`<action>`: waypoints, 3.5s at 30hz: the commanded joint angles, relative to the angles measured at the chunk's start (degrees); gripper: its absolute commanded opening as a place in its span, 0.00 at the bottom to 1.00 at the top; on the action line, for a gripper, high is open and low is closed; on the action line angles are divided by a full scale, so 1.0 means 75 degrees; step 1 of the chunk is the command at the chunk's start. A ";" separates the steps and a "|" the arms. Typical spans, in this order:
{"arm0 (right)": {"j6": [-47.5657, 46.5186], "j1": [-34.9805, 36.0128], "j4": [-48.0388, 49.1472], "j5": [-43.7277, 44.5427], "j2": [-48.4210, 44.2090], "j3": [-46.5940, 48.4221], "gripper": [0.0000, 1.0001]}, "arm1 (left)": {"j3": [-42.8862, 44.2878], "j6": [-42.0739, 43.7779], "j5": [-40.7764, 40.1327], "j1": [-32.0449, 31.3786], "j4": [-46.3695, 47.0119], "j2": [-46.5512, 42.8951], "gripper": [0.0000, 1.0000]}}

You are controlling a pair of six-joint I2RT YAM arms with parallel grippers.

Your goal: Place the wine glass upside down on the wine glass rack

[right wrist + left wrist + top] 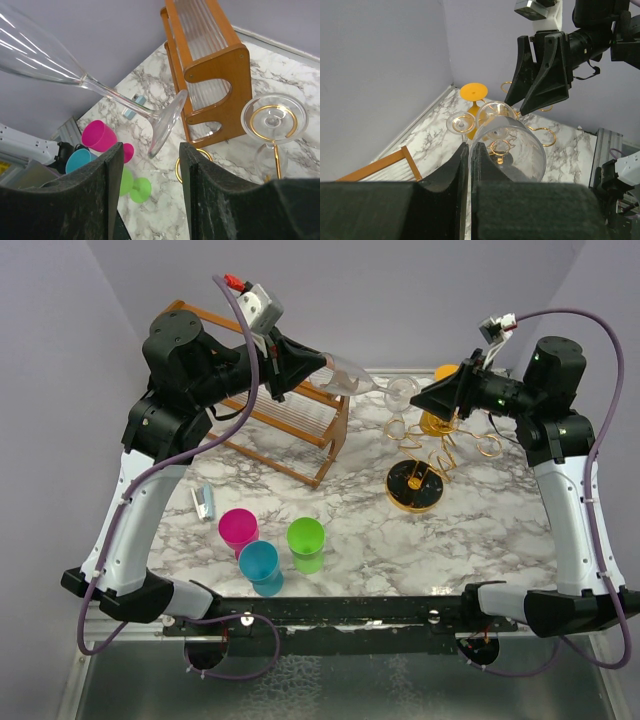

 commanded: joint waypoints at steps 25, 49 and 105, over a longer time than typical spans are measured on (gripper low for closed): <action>0.1128 0.0081 0.1192 0.0035 0.0211 -0.0421 0.04 | -0.0693 -0.0223 0.0127 0.0034 0.1024 -0.0165 0.00; 0.0041 -0.0841 0.0947 0.1833 -0.0272 -0.0249 0.01 | -0.1516 0.1449 -0.1862 0.0034 -0.0235 -0.1167 0.58; -1.1221 -0.2368 0.0362 0.7527 -0.2261 -0.2433 0.01 | -0.3149 0.3191 -0.2396 0.0046 -0.1166 -0.1892 0.87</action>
